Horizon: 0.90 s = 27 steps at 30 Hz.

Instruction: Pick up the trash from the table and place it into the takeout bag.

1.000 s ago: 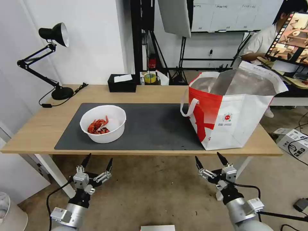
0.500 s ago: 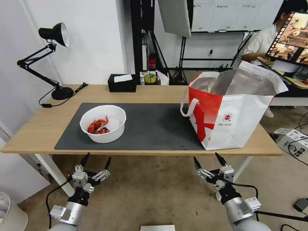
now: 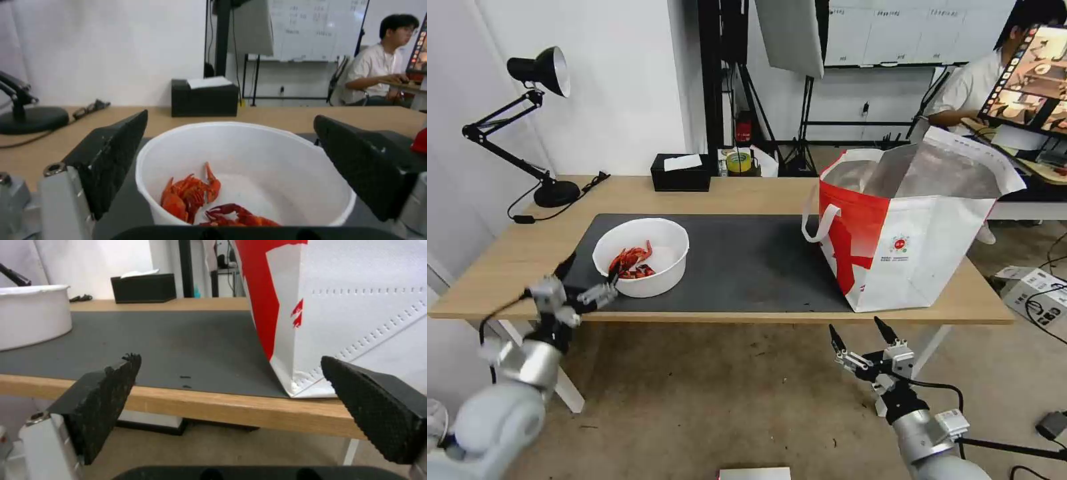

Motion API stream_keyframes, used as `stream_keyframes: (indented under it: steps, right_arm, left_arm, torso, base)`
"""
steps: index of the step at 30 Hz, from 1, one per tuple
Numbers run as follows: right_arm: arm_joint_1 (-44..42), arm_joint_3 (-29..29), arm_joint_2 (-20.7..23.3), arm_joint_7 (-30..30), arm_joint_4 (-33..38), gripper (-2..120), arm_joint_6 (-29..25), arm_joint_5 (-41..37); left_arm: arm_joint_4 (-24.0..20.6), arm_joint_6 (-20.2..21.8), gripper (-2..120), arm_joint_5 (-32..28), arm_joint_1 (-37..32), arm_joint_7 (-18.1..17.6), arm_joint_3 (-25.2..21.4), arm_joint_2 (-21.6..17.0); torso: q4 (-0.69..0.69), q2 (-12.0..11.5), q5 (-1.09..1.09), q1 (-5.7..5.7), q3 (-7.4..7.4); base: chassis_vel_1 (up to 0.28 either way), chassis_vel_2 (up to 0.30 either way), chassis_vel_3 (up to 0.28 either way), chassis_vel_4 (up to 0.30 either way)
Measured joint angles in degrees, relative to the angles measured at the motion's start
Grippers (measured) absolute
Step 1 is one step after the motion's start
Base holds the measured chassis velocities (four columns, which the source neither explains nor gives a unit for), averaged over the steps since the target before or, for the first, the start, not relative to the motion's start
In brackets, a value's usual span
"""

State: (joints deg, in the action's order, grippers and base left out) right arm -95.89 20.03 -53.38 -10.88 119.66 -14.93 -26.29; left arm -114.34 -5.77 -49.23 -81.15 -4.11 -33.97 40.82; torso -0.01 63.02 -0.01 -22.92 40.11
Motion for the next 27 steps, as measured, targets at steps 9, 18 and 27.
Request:
stream_keyframes:
  steps: [9, 18, 27]
  right_arm:
    - [0.0, 0.0, 0.0, 0.0, 0.0, 100, 0.0, 0.0]
    - [0.0, 0.0, 0.0, 0.0, 0.0, 100, 0.0, 0.0]
    - [0.0, 0.0, 0.0, 0.0, 0.0, 100, 0.0, 0.0]
  left_arm:
    - [1.9, 19.1, 100, -17.1, 12.0, -6.3, 4.4, -7.6]
    - [5.6, 32.4, 100, -27.0, 22.8, -11.2, 10.0, -11.5]
    - [11.2, 41.5, 100, -36.3, 27.9, -18.7, 11.8, -12.4]
  torso:
    - [0.0, 0.0, 0.01, 0.0, 0.0]
    - [0.0, 0.0, 0.02, 0.0, 0.0]
    - [0.02, 0.0, 0.0, 0.0, 0.0]
  base:
    - [0.0, 0.0, 0.0, 0.0]
    - [0.0, 0.0, 0.0, 0.0]
    - [0.0, 0.0, 0.0, 0.0]
